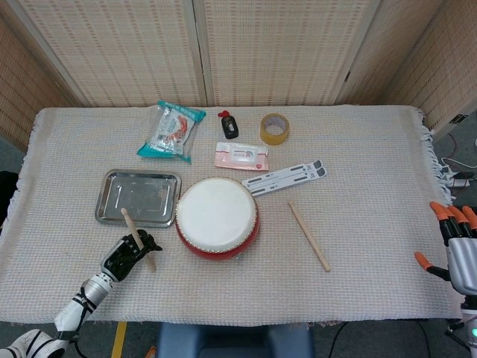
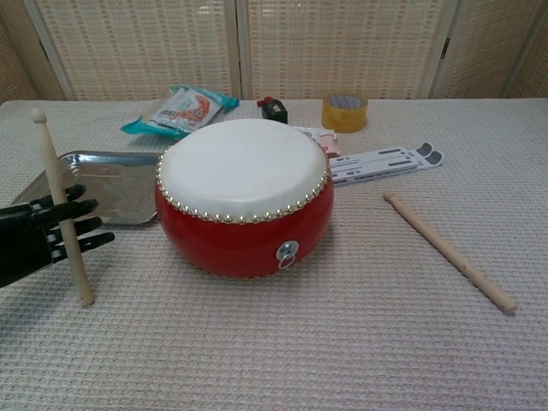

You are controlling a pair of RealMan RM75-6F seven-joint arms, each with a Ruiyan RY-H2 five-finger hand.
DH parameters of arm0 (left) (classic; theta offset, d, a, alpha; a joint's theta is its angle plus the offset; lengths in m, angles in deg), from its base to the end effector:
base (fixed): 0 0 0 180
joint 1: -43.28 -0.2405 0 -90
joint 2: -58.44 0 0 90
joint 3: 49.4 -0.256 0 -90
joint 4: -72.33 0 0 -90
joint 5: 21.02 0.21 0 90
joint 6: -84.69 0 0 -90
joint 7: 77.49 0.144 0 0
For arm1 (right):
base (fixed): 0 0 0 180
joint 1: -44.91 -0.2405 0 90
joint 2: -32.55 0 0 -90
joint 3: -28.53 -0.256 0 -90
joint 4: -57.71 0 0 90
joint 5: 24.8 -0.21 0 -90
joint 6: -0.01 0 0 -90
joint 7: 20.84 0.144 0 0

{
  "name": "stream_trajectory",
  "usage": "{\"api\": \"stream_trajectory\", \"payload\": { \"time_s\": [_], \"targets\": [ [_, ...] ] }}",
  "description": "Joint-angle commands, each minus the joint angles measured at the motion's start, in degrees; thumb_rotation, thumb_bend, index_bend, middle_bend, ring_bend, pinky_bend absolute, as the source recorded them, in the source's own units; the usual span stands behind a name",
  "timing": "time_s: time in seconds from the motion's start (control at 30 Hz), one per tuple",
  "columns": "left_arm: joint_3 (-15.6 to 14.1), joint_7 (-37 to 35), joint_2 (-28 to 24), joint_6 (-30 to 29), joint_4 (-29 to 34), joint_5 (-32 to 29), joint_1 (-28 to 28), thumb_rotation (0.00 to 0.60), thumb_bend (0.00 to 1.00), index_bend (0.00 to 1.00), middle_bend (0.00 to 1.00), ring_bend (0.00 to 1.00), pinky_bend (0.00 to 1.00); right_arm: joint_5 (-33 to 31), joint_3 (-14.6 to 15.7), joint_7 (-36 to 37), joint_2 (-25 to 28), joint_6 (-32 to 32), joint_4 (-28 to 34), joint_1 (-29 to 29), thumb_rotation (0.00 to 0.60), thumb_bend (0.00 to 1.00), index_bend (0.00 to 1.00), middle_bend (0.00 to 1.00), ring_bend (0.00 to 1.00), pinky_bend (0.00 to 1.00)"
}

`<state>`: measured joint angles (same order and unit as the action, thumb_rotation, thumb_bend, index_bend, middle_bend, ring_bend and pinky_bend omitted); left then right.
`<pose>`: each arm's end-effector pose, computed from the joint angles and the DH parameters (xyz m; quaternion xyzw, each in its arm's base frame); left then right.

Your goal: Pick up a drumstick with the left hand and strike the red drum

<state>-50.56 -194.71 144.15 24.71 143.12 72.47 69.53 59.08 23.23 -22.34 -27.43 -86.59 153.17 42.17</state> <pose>-0.2711 0.2664 -0.0045 0.1213 0.8567 0.4964 0.0704 -0.3112 -0.1776 0.1884 0.5715 -0.3721 0.3819 0.6238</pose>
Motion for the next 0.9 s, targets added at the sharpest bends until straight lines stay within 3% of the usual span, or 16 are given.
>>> {"api": "stream_trajectory", "payload": {
  "time_s": [0.03,0.27,0.47,0.73,0.9],
  "targets": [
    [-1.15,-1.13,1.13,-1.73,-1.94,1.44,0.2,0.6,0.43,0.55,0.54,0.47,0.38,-0.03,0.0,-0.05,0.02,0.01,0.04,0.01,0.6,0.19,0.0,0.11,0.0,0.02],
    [-4.57,-1.22,3.02,-5.94,-7.31,5.42,1.01,0.6,0.41,0.54,0.54,0.48,0.38,-0.14,-0.04,-0.27,0.02,0.08,0.24,-0.02,0.6,0.19,0.0,0.11,0.0,0.02],
    [-6.65,-2.51,4.04,-8.0,-10.11,6.61,1.78,0.6,0.3,0.55,0.54,0.5,0.39,-0.1,-0.06,-0.46,-0.02,0.02,0.34,-0.04,0.6,0.19,0.0,0.11,0.0,0.02],
    [-8.36,-3.53,4.81,-9.66,-12.38,6.62,2.38,0.6,0.24,0.56,0.55,0.51,0.41,0.04,-0.05,-0.78,0.01,-0.25,0.63,0.05,0.6,0.19,0.0,0.11,0.0,0.02],
    [-9.08,-3.21,5.23,-10.01,-13.31,6.19,2.63,0.6,0.23,0.6,0.61,0.57,0.45,0.13,-0.06,-1.03,0.0,-0.46,0.84,0.12,0.6,0.19,0.0,0.11,0.0,0.02]
  ]
}}
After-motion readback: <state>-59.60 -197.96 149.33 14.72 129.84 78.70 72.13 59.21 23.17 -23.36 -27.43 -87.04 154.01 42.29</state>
